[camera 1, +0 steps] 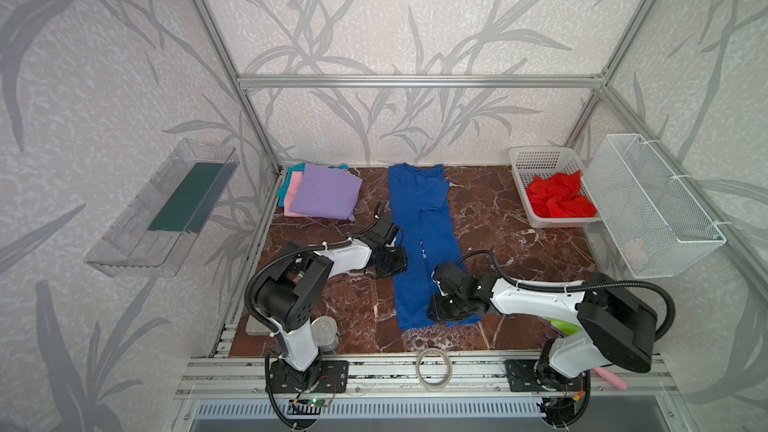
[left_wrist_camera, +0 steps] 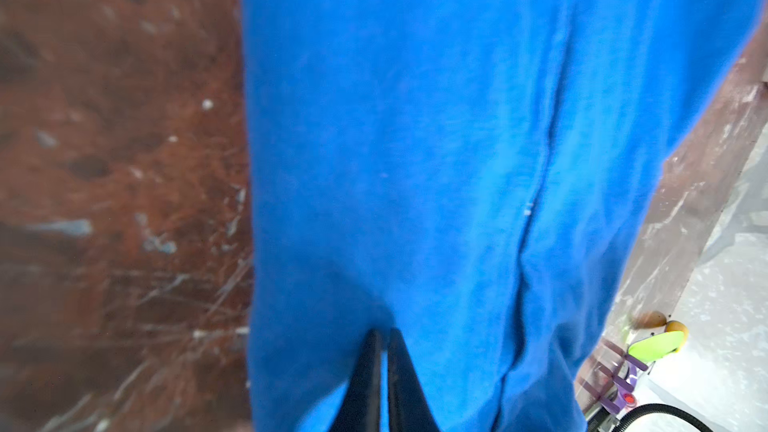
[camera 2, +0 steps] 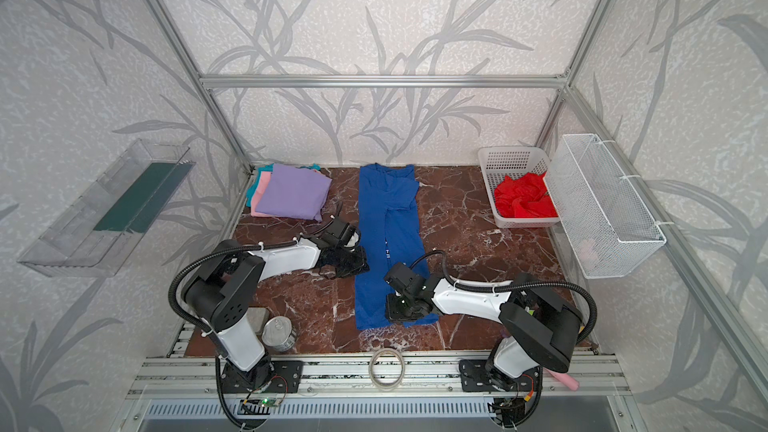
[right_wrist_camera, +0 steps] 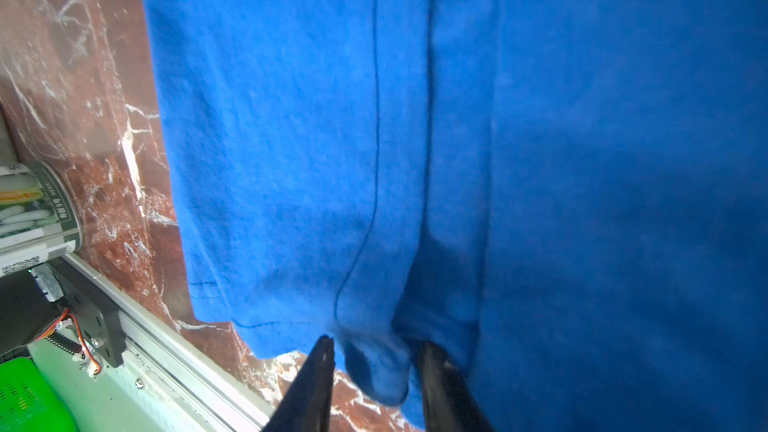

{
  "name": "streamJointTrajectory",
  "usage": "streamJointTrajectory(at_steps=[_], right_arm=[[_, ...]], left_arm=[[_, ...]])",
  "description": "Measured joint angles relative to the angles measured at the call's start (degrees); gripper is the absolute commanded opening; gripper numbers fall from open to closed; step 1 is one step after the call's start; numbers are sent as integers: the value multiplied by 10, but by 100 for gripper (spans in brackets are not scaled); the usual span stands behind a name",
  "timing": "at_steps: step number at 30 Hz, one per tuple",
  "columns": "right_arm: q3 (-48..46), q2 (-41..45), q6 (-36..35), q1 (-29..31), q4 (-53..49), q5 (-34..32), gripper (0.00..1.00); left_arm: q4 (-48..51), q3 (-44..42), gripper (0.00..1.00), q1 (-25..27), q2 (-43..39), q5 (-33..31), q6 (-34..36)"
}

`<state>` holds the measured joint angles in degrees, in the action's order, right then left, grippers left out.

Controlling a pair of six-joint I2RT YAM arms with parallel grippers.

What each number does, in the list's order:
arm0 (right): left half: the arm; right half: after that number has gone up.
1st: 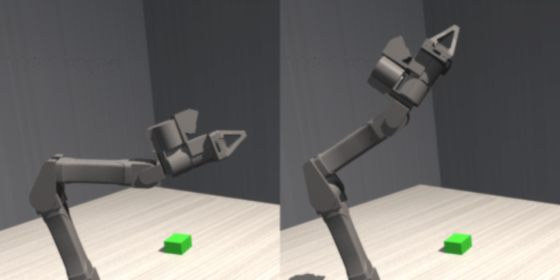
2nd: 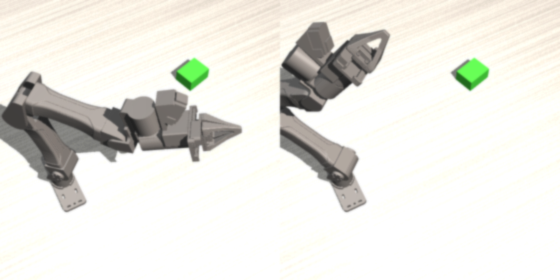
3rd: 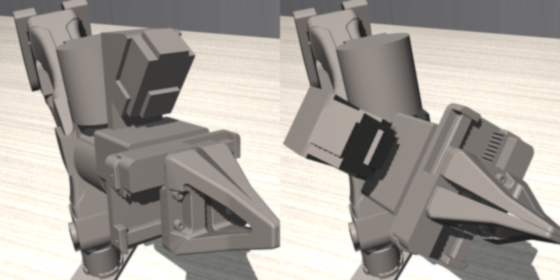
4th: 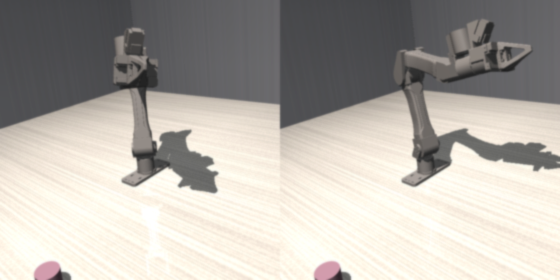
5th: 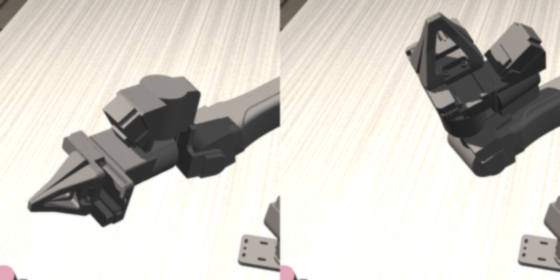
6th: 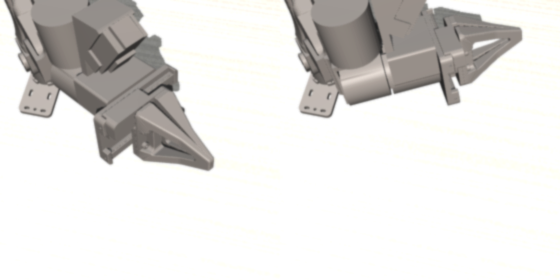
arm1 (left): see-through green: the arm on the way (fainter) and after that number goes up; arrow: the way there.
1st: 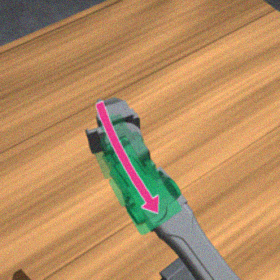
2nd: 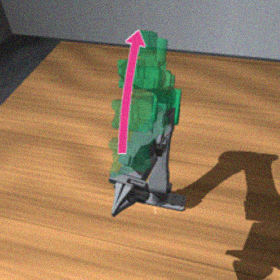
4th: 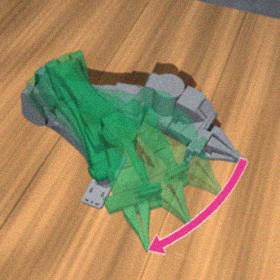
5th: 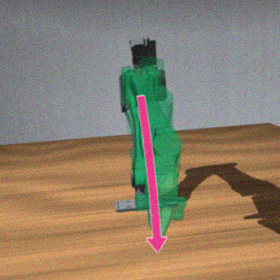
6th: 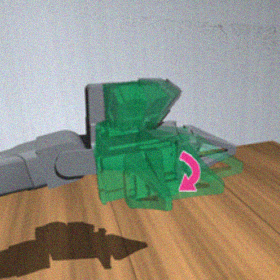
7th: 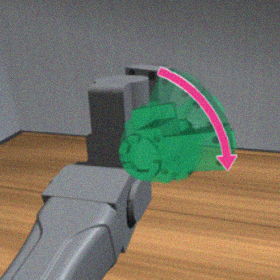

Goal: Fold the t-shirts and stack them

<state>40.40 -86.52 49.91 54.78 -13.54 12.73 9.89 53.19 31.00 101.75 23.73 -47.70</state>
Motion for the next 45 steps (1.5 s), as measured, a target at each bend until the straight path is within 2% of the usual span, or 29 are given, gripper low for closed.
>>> streamJointTrajectory(at_steps=[5, 8, 18, 23, 30, 37, 45], right_arm=[[-6, 1, 9, -4, 3, -1, 9], [-11, 1, 15, -4, 7, 3, 4], [-33, 26, 26, -1, -14, 20, 4], [-32, 23, 28, 6, -10, 28, 18], [25, 8, -10, 13, -75, 32, 21], [118, 41, -81, 14, -189, -27, 24], [129, 56, -133, 25, -282, -113, 25]], left_arm=[[-35, 0, 9, 1, 14, 15, -8], [-52, 0, 9, 1, 21, 23, -10], [-53, 3, 8, 2, 24, 17, -11], [-37, 1, 8, 5, 14, -1, -14], [-28, -22, 12, 17, -13, 5, -35], [56, -37, 13, 61, -70, -12, -38], [93, -41, 14, 64, -88, -32, -35]])
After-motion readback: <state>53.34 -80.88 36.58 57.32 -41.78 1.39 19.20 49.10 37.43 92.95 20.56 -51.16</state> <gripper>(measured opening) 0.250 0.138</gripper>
